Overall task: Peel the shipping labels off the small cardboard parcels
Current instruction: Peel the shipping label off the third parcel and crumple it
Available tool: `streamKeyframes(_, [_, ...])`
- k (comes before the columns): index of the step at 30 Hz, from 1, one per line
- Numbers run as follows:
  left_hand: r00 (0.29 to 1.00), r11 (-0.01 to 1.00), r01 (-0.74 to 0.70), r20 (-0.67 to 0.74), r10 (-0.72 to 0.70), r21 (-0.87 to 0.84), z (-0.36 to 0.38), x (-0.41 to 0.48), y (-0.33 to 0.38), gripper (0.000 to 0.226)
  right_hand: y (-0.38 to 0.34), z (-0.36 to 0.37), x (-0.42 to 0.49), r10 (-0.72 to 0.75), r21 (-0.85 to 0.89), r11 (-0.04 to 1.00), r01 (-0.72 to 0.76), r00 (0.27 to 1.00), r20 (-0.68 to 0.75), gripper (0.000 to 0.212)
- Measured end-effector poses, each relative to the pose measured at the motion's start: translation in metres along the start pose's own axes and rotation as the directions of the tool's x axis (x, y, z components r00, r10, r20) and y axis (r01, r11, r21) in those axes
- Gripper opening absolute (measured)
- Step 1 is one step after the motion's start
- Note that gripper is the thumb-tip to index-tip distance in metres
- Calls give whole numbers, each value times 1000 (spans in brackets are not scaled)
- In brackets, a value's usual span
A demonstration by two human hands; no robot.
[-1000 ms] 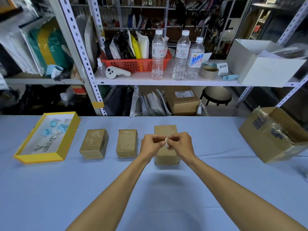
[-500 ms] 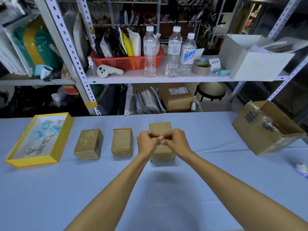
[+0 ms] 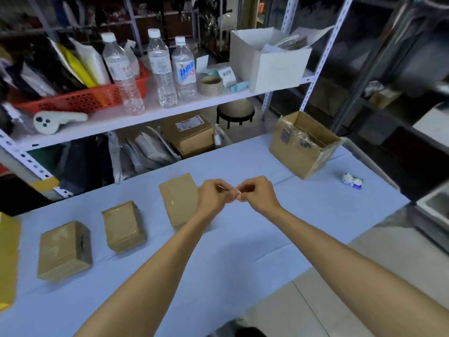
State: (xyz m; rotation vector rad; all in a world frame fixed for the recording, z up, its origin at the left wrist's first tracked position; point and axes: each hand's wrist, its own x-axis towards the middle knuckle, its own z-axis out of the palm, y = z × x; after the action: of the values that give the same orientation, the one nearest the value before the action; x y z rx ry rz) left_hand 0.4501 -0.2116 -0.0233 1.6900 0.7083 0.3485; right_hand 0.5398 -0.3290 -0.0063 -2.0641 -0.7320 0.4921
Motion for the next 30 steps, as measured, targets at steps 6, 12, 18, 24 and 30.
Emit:
streamKeyframes(6, [948, 979, -163, 294, 120, 124, 70, -1, 25, 12, 38, -51, -43, 201, 108, 978, -179, 949, -244, 7])
streamKeyframes(12, [900, 927, -312, 377, 219, 207, 147, -16, 50, 7, 71, -113, -74, 329, 207, 941, -266, 855, -400, 20])
streamKeyframes(18, [902, 903, -337, 366, 229, 266, 201, -23, 71, 8, 99, -156, -78, 296, 174, 954, -243, 849, -438, 10])
streamKeyframes(24, [961, 910, -241, 216, 175, 338, 210, -7, 79, 6, 103, -176, -42, 220, 136, 974, -184, 915, -338, 11])
streamKeyframes(30, [965, 932, -175, 242, 99, 318, 197, 36, 85, 15, 94, -170, 3, 194, 109, 980, -167, 922, -336, 6])
